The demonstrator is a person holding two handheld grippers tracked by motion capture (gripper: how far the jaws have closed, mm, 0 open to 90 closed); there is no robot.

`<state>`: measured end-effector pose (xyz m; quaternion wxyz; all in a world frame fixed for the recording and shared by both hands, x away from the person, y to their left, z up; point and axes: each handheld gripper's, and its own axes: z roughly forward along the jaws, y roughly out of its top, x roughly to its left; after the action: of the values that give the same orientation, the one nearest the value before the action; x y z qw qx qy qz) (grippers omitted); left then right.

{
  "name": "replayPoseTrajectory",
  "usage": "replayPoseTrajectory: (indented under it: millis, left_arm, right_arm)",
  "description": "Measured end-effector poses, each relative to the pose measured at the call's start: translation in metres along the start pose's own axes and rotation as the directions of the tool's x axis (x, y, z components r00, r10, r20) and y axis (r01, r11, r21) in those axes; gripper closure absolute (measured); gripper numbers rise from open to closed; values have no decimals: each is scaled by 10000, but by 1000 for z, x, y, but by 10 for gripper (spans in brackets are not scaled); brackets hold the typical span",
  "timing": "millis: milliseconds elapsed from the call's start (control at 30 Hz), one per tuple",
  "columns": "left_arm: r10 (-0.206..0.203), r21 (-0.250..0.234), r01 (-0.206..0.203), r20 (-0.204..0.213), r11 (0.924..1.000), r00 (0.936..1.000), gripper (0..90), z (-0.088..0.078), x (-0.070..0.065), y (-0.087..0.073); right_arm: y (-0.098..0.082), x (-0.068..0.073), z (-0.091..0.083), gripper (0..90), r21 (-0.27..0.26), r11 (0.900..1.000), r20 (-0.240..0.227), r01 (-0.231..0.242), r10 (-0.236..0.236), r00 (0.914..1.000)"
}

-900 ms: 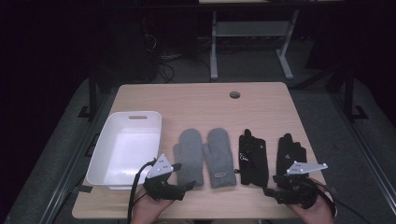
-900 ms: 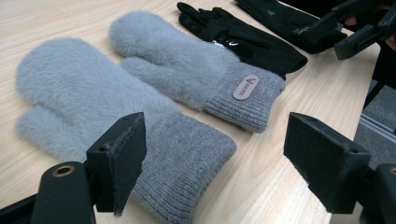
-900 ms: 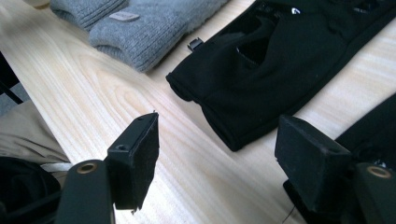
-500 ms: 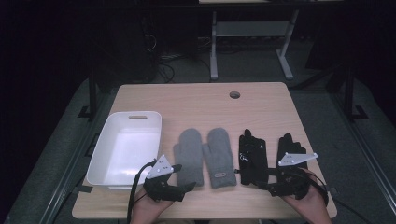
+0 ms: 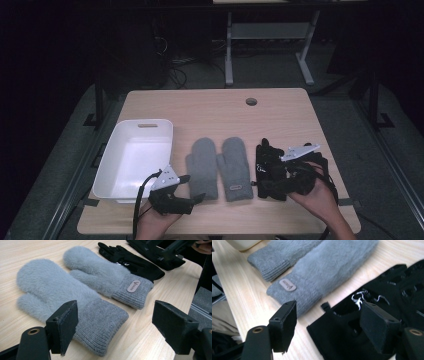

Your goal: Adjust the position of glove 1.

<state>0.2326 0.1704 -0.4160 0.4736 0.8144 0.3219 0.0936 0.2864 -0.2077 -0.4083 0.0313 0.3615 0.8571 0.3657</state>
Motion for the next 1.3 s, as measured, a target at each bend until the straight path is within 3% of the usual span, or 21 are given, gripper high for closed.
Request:
replayPoseTrajectory:
  millis: [133,267,300,567,1067,1300]
  left_arm:
    - [42,-36,-43,-46,10000,10000,206,-1,0,1]
    - [-22,-40,22,-51,10000,10000,206,-1,1,1]
    - [-16,-30,16,-59,10000,10000,206,-2,2,0]
    - [93,-30,-93,-82,10000,9999,206,-2,3,1]
    - [-78,0,78,-26,10000,10000,211,-2,4,0]
    - [-91,96,91,9,9999,10000,215,-1,3,-1]
  right_arm:
    - [14,-1,5,298,173,9998,-36,125,-125,9999]
    - [28,3,10,299,462,9974,-46,544,-543,9985]
    - [35,4,13,299,586,9947,-22,845,-845,9964]
    - [57,6,35,301,1134,9833,-336,1427,-1397,9896]
    - [84,4,81,341,1925,9629,-671,1891,-1793,9815]
    - [91,0,102,425,2404,9460,-633,2176,-2085,9760]
